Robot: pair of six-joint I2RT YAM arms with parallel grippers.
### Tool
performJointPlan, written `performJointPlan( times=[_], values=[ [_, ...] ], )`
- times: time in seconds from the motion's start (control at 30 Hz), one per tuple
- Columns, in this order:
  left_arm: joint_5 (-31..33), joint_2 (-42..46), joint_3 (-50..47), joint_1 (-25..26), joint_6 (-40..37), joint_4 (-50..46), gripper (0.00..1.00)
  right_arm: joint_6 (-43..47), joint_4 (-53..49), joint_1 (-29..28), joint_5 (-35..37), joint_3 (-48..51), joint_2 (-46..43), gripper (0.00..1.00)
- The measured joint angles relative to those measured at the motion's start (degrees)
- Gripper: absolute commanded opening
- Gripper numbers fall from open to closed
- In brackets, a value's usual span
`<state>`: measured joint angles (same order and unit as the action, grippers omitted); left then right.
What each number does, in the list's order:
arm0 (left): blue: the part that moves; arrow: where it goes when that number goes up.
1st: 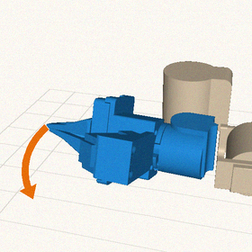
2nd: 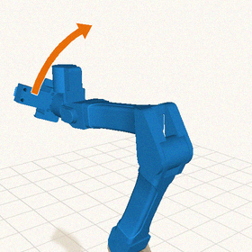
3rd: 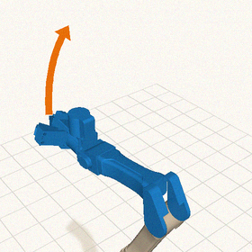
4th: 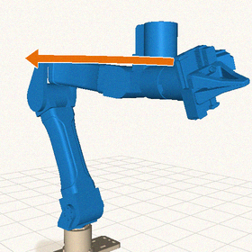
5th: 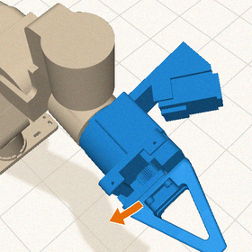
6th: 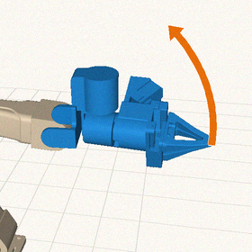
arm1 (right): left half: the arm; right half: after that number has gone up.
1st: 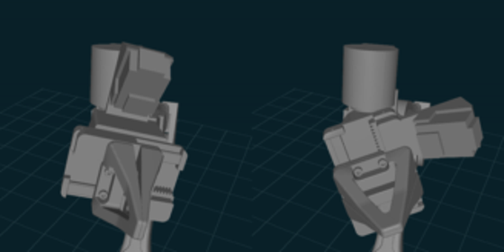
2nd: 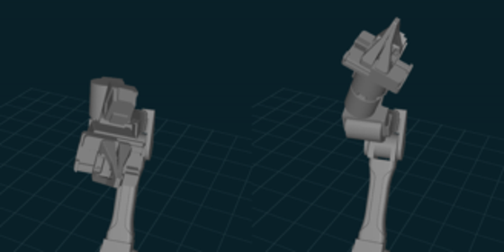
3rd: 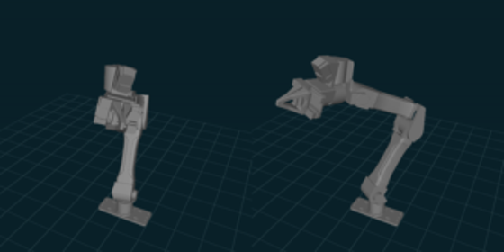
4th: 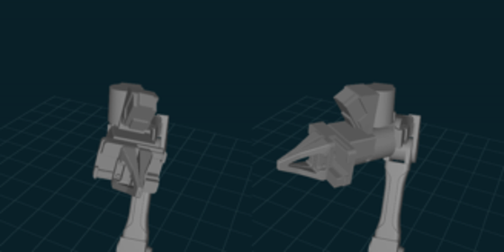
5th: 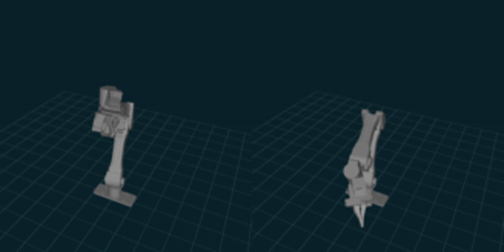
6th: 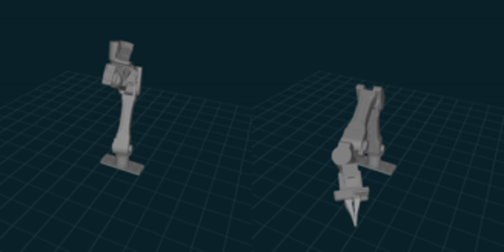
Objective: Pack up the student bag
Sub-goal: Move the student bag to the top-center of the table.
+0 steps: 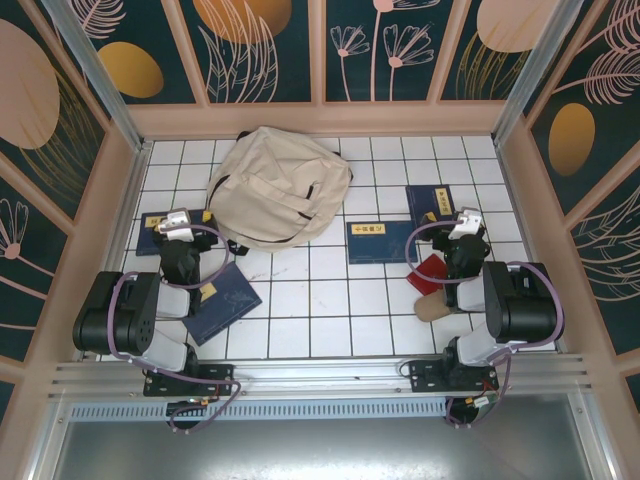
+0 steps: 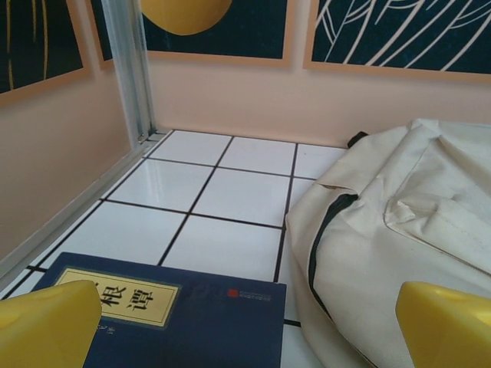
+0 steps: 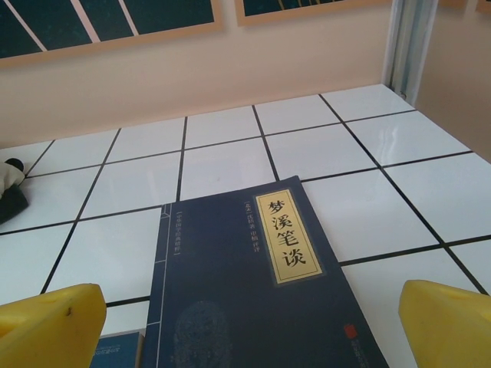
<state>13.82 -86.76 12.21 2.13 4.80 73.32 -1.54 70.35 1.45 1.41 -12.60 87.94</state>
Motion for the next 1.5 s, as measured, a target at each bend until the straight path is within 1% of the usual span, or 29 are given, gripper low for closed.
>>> performJointPlan(
  times=[0.13, 0.3, 0.37, 0.43, 0.57, 0.67, 0.8, 0.9, 1.03, 1.1, 1.13, 1.17, 1.23, 1.33, 1.5],
  values=[
    [2.03, 3.93, 0.04, 0.00, 0.61, -3.34, 0.99, -0.13, -1.99, -0.44, 2.23, 0.00, -2.21, 0.99],
    [4.55, 13.09, 3.67, 0.00, 2.03, -13.18, 0.99, -1.60, -12.72, -0.83, 5.70, -2.56, -13.70, 0.99],
    [4.92, 16.09, 7.02, 0.00, 3.52, -18.71, 0.99, -4.74, -19.65, -1.05, 7.69, -6.36, -17.77, 0.99],
    [5.07, 18.47, 10.73, 0.00, 6.12, -24.83, 0.99, -8.92, -28.06, -1.14, 9.29, -11.69, -19.89, 0.99],
    [4.20, 21.29, 18.58, 0.00, 13.03, -37.66, 0.99, -17.68, -45.38, -1.14, 10.49, -23.43, -20.04, 0.99],
    [1.16, 21.46, 23.37, 0.00, 16.72, -45.09, 0.99, -21.22, -54.69, -1.14, 7.39, -30.27, -17.99, 0.99],
    [-2.10, 21.46, 24.72, 0.00, 20.81, -51.45, 0.99, -23.74, -61.75, -2.40, -2.25, -34.62, -13.25, 0.97],
    [-4.09, 21.35, 24.72, 0.00, 21.97, -54.71, 0.99, -26.29, -65.33, -7.19, -8.94, -37.33, -8.33, 0.92],
    [-4.90, 21.35, 24.48, 0.00, 22.97, -56.68, 0.99, -32.54, -66.47, -16.94, -15.58, -42.75, -0.13, 0.86],
    [-5.55, 21.35, 24.13, 0.00, 23.21, -57.02, 0.99, -36.06, -66.34, -21.35, -17.35, -44.87, 3.45, 0.82],
    [-5.88, 21.35, 23.82, 0.00, 23.39, -57.09, 0.99, -38.05, -66.34, -23.50, -18.12, -46.18, 5.44, 0.77],
    [-5.97, 21.35, 23.63, 0.00, 23.47, -57.16, 0.99, -39.34, -66.40, -25.09, -18.60, -47.36, 7.15, 0.75],
    [-6.21, 21.35, 23.23, 0.00, 23.80, -57.59, 0.99, -42.49, -67.28, -28.57, -19.23, -51.06, 11.52, 0.74],
    [-6.56, 21.35, 22.95, 0.00, 23.85, -58.12, 0.99, -45.44, -68.91, -32.09, -18.71, -55.21, 15.96, 0.73],
    [-7.41, 21.38, 22.91, 0.00, 23.82, -58.47, 0.99, -49.94, -73.37, -36.13, -16.46, -58.64, 19.76, 0.73]
  ],
)
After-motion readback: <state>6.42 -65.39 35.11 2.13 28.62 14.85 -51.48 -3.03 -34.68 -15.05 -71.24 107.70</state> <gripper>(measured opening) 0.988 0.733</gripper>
